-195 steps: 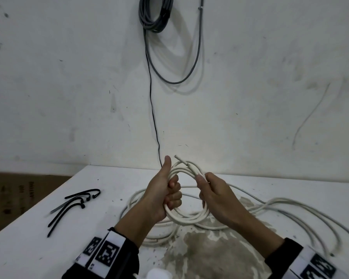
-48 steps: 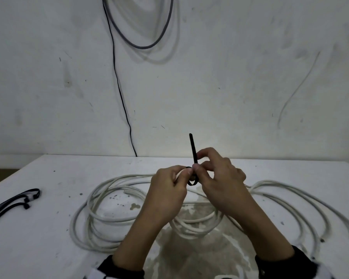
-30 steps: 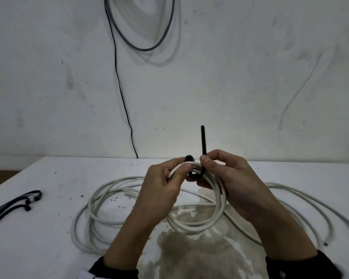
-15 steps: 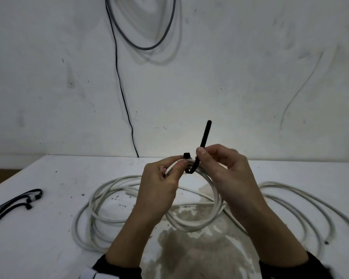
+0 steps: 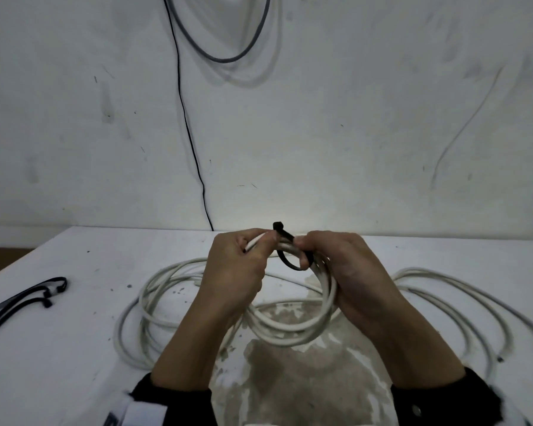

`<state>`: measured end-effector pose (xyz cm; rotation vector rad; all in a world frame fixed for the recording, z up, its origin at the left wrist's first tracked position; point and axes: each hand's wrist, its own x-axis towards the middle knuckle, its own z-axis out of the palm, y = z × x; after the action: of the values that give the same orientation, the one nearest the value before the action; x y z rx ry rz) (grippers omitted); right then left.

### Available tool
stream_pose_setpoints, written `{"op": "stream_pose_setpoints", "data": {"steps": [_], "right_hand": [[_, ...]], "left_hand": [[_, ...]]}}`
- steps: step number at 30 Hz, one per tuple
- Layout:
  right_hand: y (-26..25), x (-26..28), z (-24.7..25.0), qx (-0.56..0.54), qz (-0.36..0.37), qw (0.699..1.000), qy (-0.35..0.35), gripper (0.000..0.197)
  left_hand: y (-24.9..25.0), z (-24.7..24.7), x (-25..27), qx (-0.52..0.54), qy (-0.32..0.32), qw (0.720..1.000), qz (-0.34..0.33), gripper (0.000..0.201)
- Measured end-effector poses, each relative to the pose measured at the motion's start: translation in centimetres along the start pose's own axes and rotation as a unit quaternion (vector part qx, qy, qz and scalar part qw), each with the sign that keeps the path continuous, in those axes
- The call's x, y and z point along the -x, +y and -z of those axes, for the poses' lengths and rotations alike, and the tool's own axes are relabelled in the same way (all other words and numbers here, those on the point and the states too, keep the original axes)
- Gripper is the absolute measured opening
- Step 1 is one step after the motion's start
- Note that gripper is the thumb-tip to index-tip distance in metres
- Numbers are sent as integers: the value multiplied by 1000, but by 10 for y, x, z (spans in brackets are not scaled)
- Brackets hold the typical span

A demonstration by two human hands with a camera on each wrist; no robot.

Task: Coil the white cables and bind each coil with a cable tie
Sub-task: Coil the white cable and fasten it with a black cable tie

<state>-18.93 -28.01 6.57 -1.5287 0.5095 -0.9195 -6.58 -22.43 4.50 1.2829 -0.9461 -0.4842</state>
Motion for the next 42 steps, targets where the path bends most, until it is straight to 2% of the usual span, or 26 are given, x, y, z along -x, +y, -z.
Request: {"op": "stream_pose_setpoints", "data": {"steps": [7,11,15,18,21,23,25,28,31,34,36,40,42], "right_hand": [[0,0,-1,6,6,1000,-2,39],[0,0,1,11,5,1000,3,41],[2,-1,2,23,-2,1000,18,42],[3,-1,3,19,-16,999,40,41],[1,0,3,40,-22,998,33,36],[0,0,5,68,-8,996,50,33],[1,-3,10,91,10,992,83,37],[-1,-2,15,101,21,993,61,15],[-3,0,19,62,10,997,40,10],[-4,-2,21,33,4,998,50,24],[-7,-4,24,-1,7,997,80,31],[-14,-4,37,-129,15,977,167,22],[-13,-4,37,-156,16,969,191,22]], "left_hand": [[0,0,1,-32,2,999,-32,23],[5,-1,5,-93,-1,991,-97,23],[5,-2,7,-160,-21,969,-187,31],[2,-5,9,-191,-47,956,-216,24],[2,-3,8,-210,-53,947,-237,19],[4,2,7,-205,-59,946,-243,13],[7,6,7,-199,-70,948,-239,18],[6,10,8,-197,-105,947,-230,18],[4,8,8,-200,-137,944,-224,20],[5,7,10,-179,-159,948,-209,22],[8,6,14,-170,-186,944,-211,23],[21,-1,24,-136,-263,934,-200,23],[24,-5,26,-130,-285,930,-192,28]]}}
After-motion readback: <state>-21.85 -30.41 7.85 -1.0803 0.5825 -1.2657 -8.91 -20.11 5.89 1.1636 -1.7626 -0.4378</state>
